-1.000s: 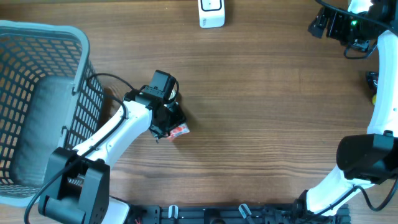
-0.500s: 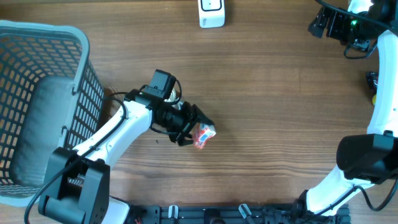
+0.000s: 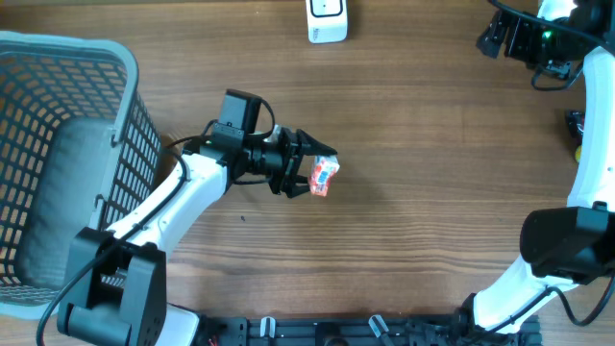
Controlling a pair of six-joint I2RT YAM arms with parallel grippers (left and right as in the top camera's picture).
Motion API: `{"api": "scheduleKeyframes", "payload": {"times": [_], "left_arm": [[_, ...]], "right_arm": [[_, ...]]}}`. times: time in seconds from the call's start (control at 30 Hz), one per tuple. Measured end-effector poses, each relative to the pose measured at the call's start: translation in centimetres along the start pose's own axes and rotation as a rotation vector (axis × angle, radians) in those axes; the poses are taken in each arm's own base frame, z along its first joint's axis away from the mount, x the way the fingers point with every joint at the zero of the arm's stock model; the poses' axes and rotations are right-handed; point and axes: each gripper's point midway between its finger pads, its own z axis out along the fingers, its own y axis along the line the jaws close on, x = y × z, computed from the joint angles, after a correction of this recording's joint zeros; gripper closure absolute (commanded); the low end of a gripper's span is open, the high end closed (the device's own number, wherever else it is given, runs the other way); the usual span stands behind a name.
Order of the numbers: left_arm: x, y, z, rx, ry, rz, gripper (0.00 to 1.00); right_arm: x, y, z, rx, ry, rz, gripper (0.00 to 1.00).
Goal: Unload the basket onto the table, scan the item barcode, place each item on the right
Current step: 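Lift the pink tissue pack off the table with the left gripper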
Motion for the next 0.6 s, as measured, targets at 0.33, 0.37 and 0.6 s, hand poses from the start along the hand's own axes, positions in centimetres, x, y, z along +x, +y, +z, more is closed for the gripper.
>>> {"api": "scheduleKeyframes", "payload": {"times": [0.33, 0.37, 0.6], "left_arm": [[-1.4, -1.7, -0.2, 0.049, -0.073, 0.085, 0.38], [-1.8, -1.9, -0.2, 0.057, -0.097, 0.111, 0.38], [-6.2, -3.8, -1.4, 0.074, -0.370, 0.278, 0.35]], "right_arm": [[-0.2, 0.0, 0.0, -0.001, -0.007, -0.002, 0.00], [-0.2, 0.0, 0.0, -0.001, -0.007, -0.002, 0.00], [-0.2, 0.0, 0.0, -0.001, -0.009, -0.002, 0.00]]}}
